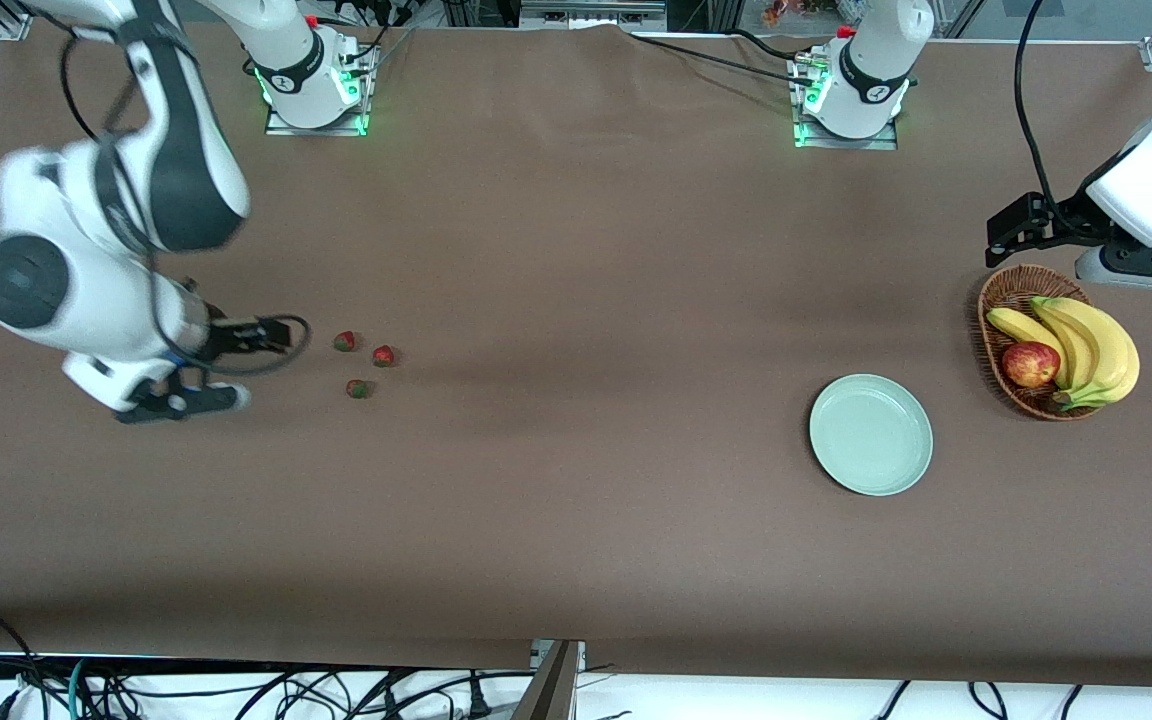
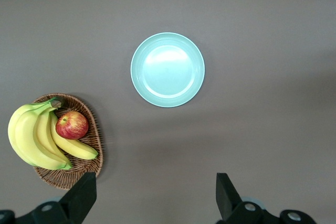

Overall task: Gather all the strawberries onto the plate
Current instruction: 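Reach the right gripper down to the strawberry cluster, then grasp one strawberry with the right gripper and lift it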

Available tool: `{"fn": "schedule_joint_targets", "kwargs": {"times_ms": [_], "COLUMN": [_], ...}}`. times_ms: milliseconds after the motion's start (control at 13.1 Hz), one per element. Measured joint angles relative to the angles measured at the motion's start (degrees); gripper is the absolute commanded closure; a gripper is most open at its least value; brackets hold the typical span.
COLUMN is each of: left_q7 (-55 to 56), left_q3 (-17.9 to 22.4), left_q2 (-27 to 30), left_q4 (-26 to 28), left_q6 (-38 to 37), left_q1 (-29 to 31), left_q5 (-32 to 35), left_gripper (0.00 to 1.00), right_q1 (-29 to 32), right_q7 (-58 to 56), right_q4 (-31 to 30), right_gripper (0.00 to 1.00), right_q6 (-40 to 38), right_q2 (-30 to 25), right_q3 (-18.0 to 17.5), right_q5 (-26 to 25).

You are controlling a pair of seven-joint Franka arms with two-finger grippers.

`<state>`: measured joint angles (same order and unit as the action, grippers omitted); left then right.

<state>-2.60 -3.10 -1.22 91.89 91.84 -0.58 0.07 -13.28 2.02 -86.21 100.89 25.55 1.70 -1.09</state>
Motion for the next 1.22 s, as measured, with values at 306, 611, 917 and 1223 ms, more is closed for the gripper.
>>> {"fn": "schedule_joint_targets", "kwargs": {"times_ms": [306,611,917,1223], "left_q7": [0.0,0.0,0.0,0.0], "left_q3": [-0.01,-0.01,-0.01,-0.04], "left_q2": [0.01,0.02,0.01,0.01], "left_q4": [-0.01,-0.01,-0.01,-0.01], "left_q6": [-0.08,-0.16,-0.18,-0.19], "left_q1": [0.0,0.0,0.0,0.0], "left_q5": [0.0,0.0,0.0,0.0], "left_gripper": [0.0,0.0,0.0,0.0], "right_q1": [-0.47,-0.59,-0.98,-1.04], "right_q7": [0.11,1.22,2.81,2.89], "right_q4": [0.03,-3.48,-9.57,-11.0], "right_gripper": [0.01,0.01,0.08,0.24], "right_q6": [8.44,15.33,22.18,22.55], "right_q2": [9.33,13.01,13.08,13.05], "right_q3": [0.0,-0.01,-0.05,-0.05], "right_q5": [4.41,5.06,5.71,8.31]}}
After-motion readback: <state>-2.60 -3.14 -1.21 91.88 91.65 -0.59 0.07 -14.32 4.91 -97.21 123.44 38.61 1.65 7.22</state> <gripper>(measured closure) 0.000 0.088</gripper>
